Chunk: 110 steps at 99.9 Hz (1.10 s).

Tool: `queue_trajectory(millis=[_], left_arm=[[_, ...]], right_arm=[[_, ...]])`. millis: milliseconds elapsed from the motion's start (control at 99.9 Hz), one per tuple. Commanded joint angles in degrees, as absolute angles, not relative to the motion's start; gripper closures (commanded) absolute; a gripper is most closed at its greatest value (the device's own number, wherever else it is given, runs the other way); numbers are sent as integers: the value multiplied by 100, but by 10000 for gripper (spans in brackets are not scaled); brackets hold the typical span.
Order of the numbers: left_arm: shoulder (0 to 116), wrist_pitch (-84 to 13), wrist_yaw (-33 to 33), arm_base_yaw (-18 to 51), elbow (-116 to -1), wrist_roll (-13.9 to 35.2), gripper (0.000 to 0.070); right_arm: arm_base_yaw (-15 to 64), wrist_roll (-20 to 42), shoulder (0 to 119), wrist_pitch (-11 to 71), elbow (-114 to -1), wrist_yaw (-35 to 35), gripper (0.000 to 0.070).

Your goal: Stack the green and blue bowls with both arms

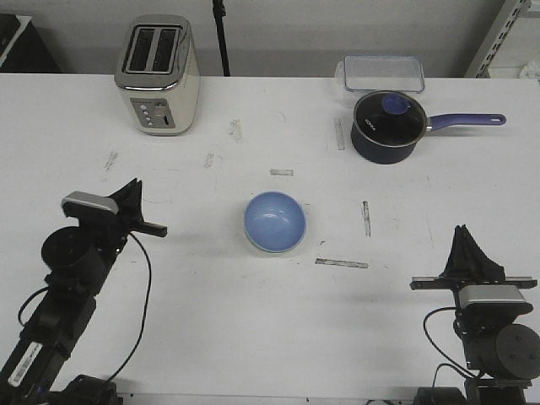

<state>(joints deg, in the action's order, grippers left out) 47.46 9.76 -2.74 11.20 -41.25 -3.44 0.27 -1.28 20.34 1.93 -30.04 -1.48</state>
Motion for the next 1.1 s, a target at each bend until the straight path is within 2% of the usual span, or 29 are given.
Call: queue_trajectory(millis=[0, 270, 611, 1091], left_arm=[[4440, 1000, -320, 1057, -4018, -126, 700], [3260, 753, -316, 683, -3304, -40, 700], [2244, 440, -303, 633, -2836, -47, 700], [1994, 397, -303, 607, -2832, -60, 699]], right_arm=[[32, -134, 2027, 128, -3035, -148, 690], [32, -134, 2027, 128, -3035, -148, 690], [32, -134, 2027, 128, -3035, -148, 690], [32, -134, 2027, 128, -3035, -148, 690]])
